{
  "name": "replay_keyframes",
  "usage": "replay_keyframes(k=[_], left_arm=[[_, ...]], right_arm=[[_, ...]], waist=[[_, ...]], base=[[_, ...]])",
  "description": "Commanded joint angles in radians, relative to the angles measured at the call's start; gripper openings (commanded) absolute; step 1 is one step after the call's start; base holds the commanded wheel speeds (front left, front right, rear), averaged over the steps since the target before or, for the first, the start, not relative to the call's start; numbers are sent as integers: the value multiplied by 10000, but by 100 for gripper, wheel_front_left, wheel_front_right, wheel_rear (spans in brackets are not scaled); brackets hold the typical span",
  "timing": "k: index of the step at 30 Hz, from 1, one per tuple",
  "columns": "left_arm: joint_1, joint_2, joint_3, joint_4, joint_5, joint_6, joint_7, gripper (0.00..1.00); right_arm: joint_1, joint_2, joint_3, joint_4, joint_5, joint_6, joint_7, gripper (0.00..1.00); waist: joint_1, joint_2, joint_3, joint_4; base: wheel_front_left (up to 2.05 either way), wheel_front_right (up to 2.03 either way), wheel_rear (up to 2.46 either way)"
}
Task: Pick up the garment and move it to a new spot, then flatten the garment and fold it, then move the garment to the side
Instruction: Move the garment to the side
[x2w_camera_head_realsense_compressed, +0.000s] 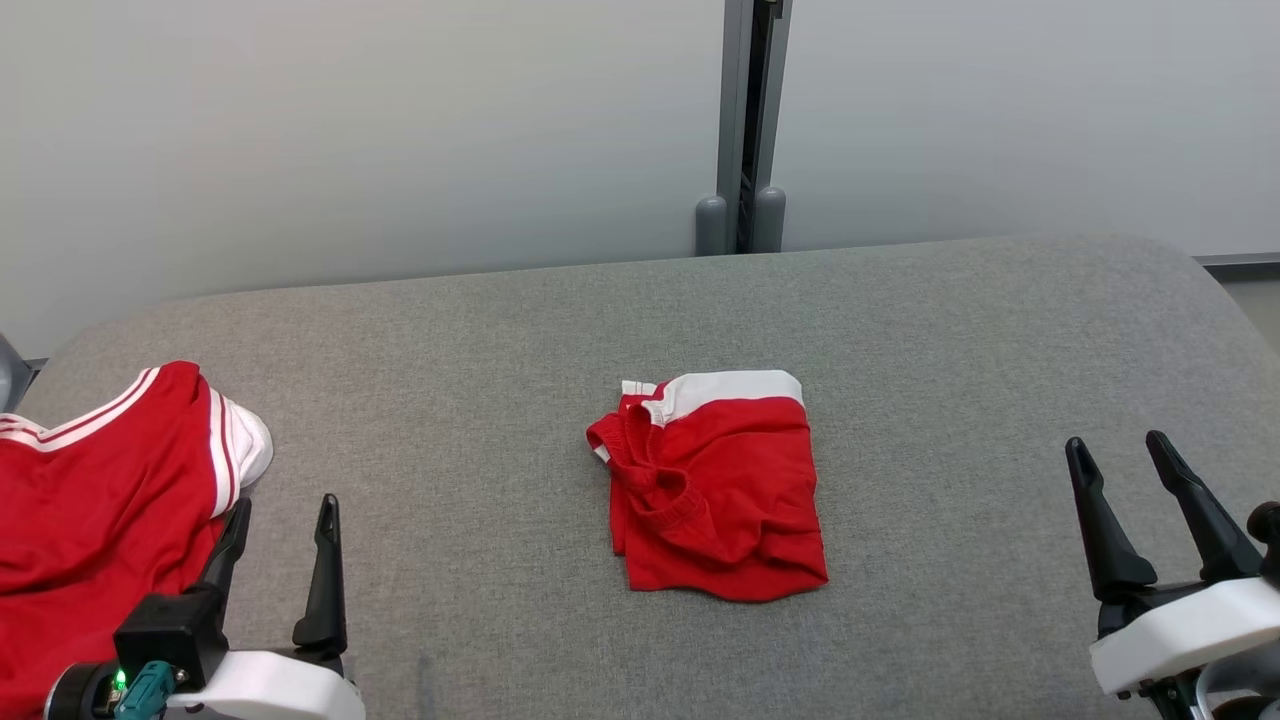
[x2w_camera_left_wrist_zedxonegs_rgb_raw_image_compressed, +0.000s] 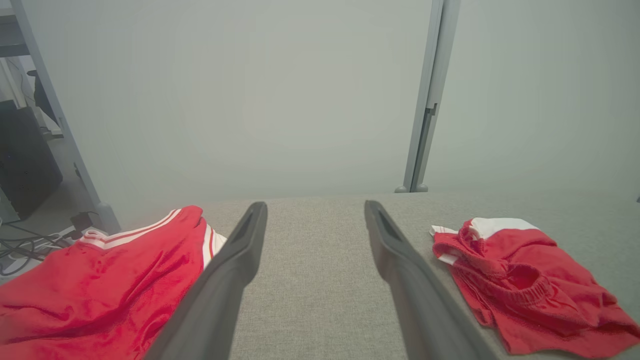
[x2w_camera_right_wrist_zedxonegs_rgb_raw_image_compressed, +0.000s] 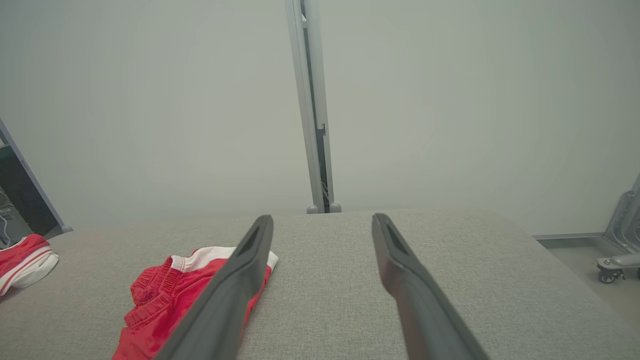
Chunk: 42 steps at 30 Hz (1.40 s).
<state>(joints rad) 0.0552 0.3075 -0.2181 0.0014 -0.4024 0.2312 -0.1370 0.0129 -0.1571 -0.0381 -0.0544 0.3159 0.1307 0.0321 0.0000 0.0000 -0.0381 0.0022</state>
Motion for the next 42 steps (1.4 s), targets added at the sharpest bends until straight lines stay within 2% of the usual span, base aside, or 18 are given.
replay_keyframes(k=[1,16,21,31,38,42], left_arm=[[-44,39,11,-31,-8,67,-45,100],[-323,116,-133,-162,49,55,13,100],[-722,39,-272,-260,93,-25,-55,100],[-1850,-297,-529,197,73,-392,-580,100],[-2220,-406,-477,569,-17,-531,-860,100],[-2372,-456,-444,732,-18,-562,-967,100]], right_arm=[[40,-20,-16,12,42,1,12,100],[-311,-76,-29,399,211,1,87,100],[-894,-223,129,1074,423,1,286,100],[-2630,-243,1522,3325,917,1,420,100],[-2990,-181,2415,4514,1477,1,260,100],[-3088,-96,2830,5166,2023,1,608,100]], waist=[[0,0,1,2],[0,0,205,136],[0,0,785,617],[0,0,2118,1704],[0,0,2357,2007],[0,0,2444,2038]], base=[[0,0,0],[0,0,0],[0,0,0],[0,0,0],[0,0,0],[0,0,0]])
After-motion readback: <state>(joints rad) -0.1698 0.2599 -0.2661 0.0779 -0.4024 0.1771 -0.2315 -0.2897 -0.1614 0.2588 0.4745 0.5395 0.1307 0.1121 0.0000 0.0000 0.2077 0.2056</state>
